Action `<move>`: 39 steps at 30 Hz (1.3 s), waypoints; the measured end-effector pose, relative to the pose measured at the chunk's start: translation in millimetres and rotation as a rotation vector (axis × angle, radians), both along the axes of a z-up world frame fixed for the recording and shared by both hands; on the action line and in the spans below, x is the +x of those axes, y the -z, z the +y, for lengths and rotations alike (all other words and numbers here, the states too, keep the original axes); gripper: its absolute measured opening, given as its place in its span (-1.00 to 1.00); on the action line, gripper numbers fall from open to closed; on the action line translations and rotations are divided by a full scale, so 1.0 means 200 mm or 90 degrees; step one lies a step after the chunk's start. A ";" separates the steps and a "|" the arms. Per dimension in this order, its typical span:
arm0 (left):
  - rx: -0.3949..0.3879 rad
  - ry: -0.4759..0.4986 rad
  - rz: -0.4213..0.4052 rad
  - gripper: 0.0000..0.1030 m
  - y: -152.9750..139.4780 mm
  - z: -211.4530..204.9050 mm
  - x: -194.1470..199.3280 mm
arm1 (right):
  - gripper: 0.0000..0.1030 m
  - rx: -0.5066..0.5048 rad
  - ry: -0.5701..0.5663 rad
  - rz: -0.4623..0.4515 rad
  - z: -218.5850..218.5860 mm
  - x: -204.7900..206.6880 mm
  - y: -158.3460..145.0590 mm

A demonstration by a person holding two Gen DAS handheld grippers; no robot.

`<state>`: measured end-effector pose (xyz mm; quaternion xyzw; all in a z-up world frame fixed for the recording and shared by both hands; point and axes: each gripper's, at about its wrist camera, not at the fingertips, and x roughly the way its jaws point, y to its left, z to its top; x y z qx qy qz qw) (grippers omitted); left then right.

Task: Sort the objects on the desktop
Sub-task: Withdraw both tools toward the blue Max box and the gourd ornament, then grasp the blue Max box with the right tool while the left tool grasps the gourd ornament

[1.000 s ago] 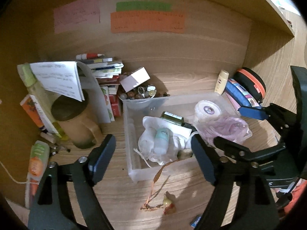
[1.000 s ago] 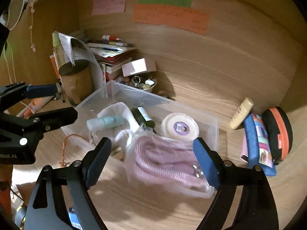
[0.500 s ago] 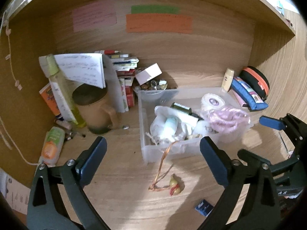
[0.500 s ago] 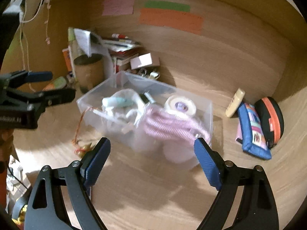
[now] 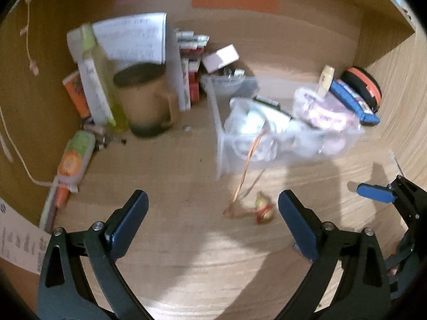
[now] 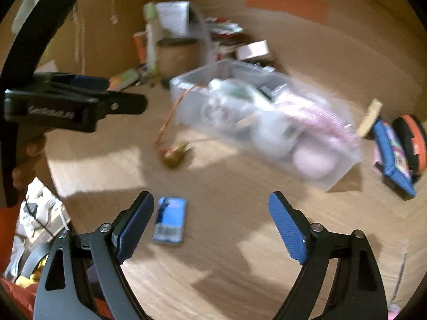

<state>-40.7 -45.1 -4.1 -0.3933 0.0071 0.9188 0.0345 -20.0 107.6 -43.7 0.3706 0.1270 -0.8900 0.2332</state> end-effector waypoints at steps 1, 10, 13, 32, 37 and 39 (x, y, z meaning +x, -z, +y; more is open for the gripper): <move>0.005 -0.003 -0.010 0.92 0.03 -0.01 0.00 | 0.61 0.000 -0.008 -0.005 -0.02 0.01 0.02; 0.048 -0.009 -0.068 0.92 0.18 -0.05 0.01 | -0.01 0.020 -0.048 -0.043 -0.11 0.05 0.14; 0.047 -0.004 -0.070 0.92 0.20 -0.02 0.02 | -0.24 0.027 -0.048 -0.055 -0.12 0.04 0.18; 0.083 0.049 -0.116 0.39 0.28 0.19 -0.16 | -0.52 -0.058 0.012 -0.075 0.11 -0.02 0.16; 0.019 0.053 -0.102 -0.43 0.28 0.27 -0.16 | -0.52 -0.108 0.020 -0.073 0.19 -0.02 0.11; -0.008 0.042 -0.093 -0.59 0.28 0.28 -0.15 | -0.52 -0.115 0.023 -0.071 0.20 -0.03 0.11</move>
